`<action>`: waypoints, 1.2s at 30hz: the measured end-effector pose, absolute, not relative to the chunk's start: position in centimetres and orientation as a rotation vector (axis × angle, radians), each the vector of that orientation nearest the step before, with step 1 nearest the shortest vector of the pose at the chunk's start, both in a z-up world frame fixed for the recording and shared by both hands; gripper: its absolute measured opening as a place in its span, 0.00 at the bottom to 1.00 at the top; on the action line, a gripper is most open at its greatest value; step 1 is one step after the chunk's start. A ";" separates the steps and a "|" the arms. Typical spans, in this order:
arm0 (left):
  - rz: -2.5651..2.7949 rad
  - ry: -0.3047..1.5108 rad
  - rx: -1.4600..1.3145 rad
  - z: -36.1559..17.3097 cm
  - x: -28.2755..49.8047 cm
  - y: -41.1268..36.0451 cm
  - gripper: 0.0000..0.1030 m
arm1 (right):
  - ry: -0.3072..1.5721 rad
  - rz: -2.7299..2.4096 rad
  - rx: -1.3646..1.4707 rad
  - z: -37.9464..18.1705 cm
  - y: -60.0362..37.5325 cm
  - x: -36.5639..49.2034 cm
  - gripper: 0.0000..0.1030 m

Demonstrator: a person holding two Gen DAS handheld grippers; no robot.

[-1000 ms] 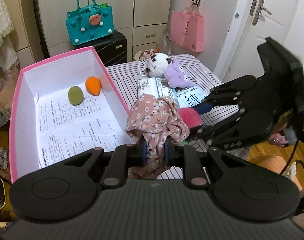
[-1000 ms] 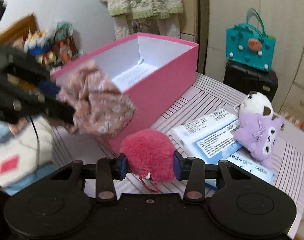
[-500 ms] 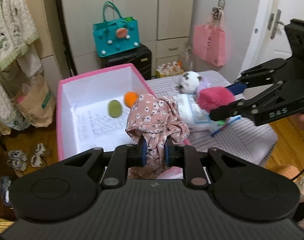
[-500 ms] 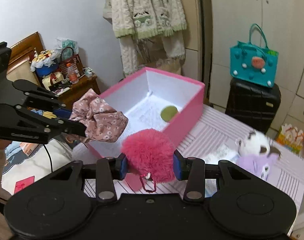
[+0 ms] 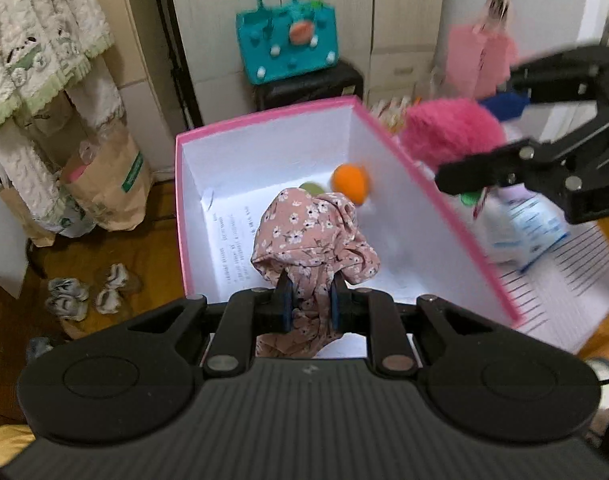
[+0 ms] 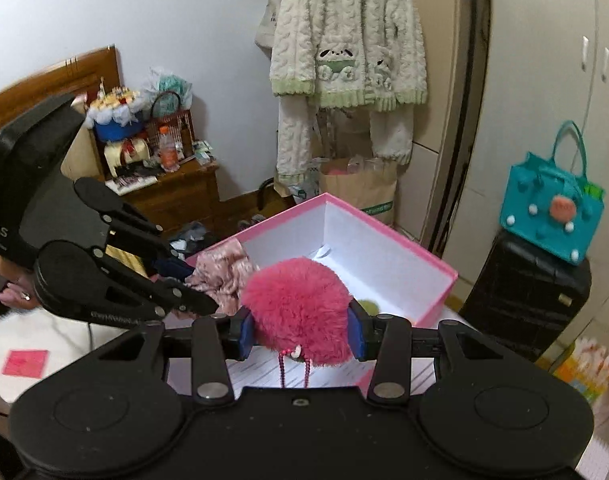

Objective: Organize soft objects
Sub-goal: 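Carry the floral cloth and pink pompom into the pink box with both tools, then open both tools to release the floral cloth and pompom in the box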

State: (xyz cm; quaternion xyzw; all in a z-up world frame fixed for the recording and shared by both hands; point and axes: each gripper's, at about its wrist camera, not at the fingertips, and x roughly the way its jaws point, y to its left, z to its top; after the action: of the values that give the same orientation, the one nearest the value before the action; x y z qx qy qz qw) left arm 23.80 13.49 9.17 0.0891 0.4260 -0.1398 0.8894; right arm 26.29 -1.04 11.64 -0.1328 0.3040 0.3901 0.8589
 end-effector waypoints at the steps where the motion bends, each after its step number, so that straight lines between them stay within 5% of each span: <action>1: -0.278 0.905 0.188 8.8 24.8 13.4 0.16 | 0.636 0.821 -0.309 11.3 -0.5 27.1 0.48; 23: -0.092 0.965 0.236 4.6 35.4 12.1 0.19 | 0.700 0.948 -0.581 5.8 2.8 33.2 0.49; 32: -0.092 0.981 0.214 3.5 36.5 11.9 0.39 | 0.750 1.013 -0.596 4.2 3.3 34.7 0.49; 36: -0.107 0.967 0.180 4.0 36.3 12.4 0.40 | 0.765 1.041 -0.614 3.4 4.0 35.4 0.49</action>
State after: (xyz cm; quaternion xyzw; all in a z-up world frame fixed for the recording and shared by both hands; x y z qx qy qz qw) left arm 36.34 12.39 4.00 0.0865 0.4639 -0.0514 0.8801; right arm 35.45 3.99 3.43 -0.2816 0.3509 0.4772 0.7549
